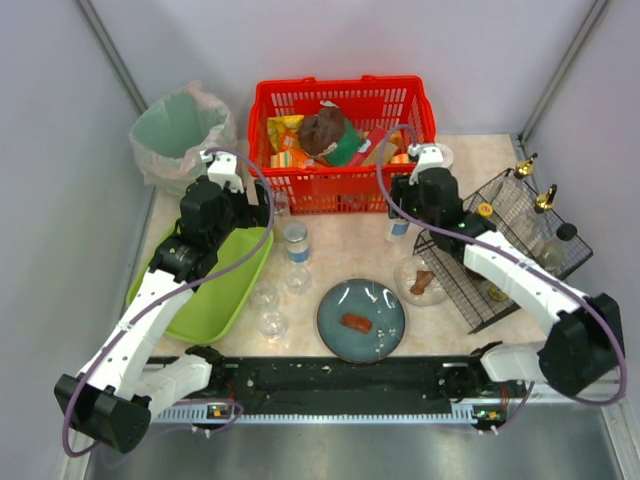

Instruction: Clear the kitchen counter

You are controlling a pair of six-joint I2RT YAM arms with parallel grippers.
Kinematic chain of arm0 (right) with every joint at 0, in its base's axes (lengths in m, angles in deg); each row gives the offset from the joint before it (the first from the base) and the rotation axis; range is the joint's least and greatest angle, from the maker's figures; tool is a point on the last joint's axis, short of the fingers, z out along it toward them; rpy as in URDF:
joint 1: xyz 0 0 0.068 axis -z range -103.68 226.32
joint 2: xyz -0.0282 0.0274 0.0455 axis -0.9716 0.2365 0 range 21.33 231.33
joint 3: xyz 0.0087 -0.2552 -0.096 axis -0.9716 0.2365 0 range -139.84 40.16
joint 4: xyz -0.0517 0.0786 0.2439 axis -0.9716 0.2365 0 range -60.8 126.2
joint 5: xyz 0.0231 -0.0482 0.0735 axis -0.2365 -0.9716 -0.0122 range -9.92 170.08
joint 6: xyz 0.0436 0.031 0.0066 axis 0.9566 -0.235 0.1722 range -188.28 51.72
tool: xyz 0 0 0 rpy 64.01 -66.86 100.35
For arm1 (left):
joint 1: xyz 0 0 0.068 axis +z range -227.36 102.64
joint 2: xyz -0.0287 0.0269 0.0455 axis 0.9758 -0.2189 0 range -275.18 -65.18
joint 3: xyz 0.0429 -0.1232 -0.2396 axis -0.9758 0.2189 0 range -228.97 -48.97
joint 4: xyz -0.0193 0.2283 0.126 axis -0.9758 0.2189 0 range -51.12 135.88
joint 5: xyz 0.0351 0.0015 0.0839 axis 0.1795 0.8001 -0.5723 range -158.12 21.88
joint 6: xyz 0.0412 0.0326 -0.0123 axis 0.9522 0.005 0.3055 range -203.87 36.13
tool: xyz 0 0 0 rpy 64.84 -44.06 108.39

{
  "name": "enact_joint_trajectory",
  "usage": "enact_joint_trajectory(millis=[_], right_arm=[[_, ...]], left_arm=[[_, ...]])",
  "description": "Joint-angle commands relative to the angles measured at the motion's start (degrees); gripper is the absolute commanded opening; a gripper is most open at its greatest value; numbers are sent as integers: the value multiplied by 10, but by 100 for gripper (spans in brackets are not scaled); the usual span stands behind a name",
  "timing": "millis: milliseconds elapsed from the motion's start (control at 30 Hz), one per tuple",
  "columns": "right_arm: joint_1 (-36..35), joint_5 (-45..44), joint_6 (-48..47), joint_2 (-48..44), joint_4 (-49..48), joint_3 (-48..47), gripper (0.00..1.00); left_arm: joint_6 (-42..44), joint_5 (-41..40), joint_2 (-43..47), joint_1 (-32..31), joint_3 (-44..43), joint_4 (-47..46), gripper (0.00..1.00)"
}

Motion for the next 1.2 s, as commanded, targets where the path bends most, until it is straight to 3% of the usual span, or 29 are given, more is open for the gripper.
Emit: enact_joint_trajectory(millis=[0, 233, 467, 867, 1167], right_arm=[[-2, -54, 20, -77, 33, -61, 0], [-2, -147, 45, -175, 126, -80, 0], [-2, -249, 69, -201, 202, -83, 0], [-1, -287, 104, -185, 188, -36, 0], [5, -302, 126, -158, 123, 28, 0]], left_arm=[[2, 7, 10, 4, -14, -17, 98], [-1, 10, 11, 3, -15, -17, 98], [-2, 8, 11, 4, -13, -18, 98], [-3, 9, 13, 4, -11, -19, 98], [-2, 4, 16, 4, -11, -20, 98]])
